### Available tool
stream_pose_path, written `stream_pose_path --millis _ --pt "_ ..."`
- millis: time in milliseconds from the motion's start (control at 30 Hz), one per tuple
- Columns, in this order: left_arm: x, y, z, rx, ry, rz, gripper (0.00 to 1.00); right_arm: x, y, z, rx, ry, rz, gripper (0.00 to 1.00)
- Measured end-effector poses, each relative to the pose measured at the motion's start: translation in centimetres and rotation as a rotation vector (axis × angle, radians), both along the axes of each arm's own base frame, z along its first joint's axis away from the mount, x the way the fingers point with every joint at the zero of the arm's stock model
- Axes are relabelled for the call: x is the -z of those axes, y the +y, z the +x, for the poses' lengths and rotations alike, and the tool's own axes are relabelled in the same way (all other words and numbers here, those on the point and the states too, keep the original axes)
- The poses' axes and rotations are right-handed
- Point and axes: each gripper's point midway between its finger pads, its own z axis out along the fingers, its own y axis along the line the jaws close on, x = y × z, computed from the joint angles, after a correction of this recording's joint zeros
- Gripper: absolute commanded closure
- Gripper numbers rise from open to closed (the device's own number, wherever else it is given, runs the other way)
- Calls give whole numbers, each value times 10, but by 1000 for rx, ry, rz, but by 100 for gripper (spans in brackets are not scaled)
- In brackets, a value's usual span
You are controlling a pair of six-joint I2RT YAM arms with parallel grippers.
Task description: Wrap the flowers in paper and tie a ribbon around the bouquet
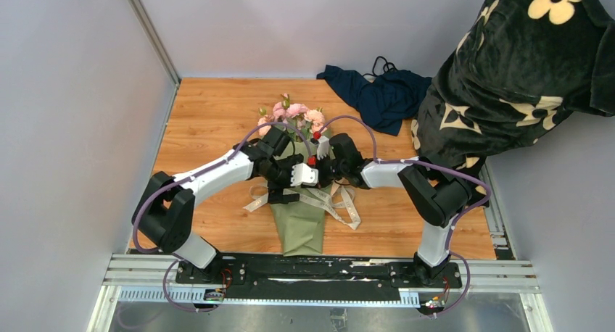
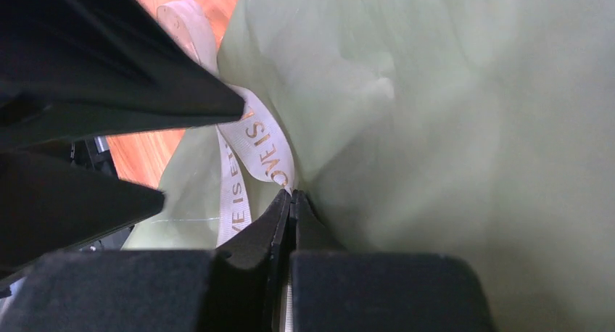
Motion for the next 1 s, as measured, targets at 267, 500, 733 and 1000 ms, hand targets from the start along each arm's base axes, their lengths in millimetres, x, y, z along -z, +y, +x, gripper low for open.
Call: stream_pose_path --millis 267,500,733,1000 --pt "21 1 34 -45 -193 -2 13 -5 1 -3 -6 13 12 100" --pt "20 0 57 -93 -280 1 100 -18 2 -5 -19 1 38 100" --pt "11 -3 74 -190 -334 -23 100 -25 1 -11 -39 13 43 86" --pt "-11 -9 107 -278 -521 -45 100 -45 -17 4 11 -15 64 73"
